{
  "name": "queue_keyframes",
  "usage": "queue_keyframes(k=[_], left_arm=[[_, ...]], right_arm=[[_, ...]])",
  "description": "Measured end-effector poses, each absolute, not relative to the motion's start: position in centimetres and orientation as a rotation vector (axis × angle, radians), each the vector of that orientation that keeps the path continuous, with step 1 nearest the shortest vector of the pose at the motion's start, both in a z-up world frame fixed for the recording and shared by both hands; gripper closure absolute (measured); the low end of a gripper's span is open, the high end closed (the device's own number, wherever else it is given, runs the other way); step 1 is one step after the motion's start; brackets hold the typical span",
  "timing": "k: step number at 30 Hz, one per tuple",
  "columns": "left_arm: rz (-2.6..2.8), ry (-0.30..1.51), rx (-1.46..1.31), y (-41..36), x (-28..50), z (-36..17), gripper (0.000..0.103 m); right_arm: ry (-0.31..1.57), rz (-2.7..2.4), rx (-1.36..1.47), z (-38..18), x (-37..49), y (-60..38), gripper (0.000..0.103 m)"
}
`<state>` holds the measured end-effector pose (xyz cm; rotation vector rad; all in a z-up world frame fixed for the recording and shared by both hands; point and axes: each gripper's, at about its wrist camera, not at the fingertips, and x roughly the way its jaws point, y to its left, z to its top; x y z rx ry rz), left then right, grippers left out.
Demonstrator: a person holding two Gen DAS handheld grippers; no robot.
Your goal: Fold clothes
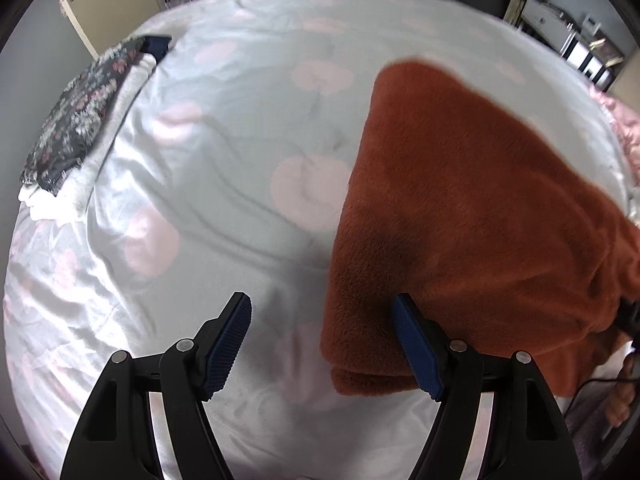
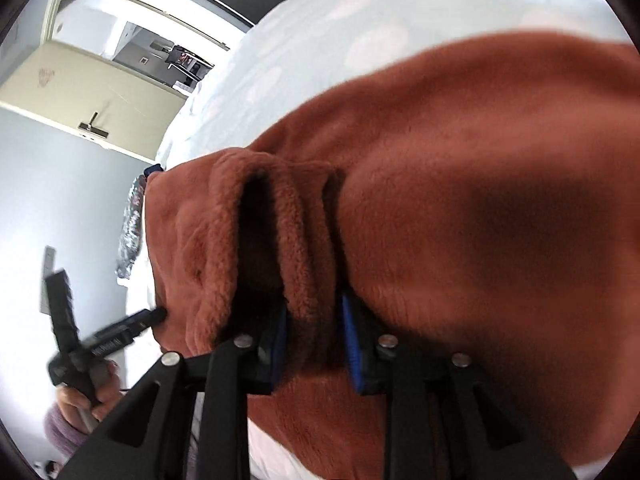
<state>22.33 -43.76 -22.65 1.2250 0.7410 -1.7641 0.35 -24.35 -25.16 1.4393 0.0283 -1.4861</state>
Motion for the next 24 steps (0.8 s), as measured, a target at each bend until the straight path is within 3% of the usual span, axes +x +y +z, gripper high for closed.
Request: queue_keyframes(k=[5, 10, 15, 24], left_arm=[[-1.84, 0.694, 1.122, -43.1, 22.2, -20.4, 0.028], [-1.843, 0.669, 1.062, -43.5, 22.0, -20.1, 0.028], [-1.879, 0.661, 1.009, -42.4, 21.3, -20.3, 0.029], [-1.84, 0.592, 1.076, -43.6, 15.7, -22.9, 0.031]], right_arm=[[0.128, -1.713, 1.277, -21.9, 1.6, -21.3, 0.071], [0.012, -1.688, 1.139, -20.1, 0.7, -20.7, 0.07], [0.011, -1.594, 1.018, -19.2, 2.9, -23.6, 0.07], [0.137, -1.646, 1.05, -22.1, 3.0, -28.5, 0.089]])
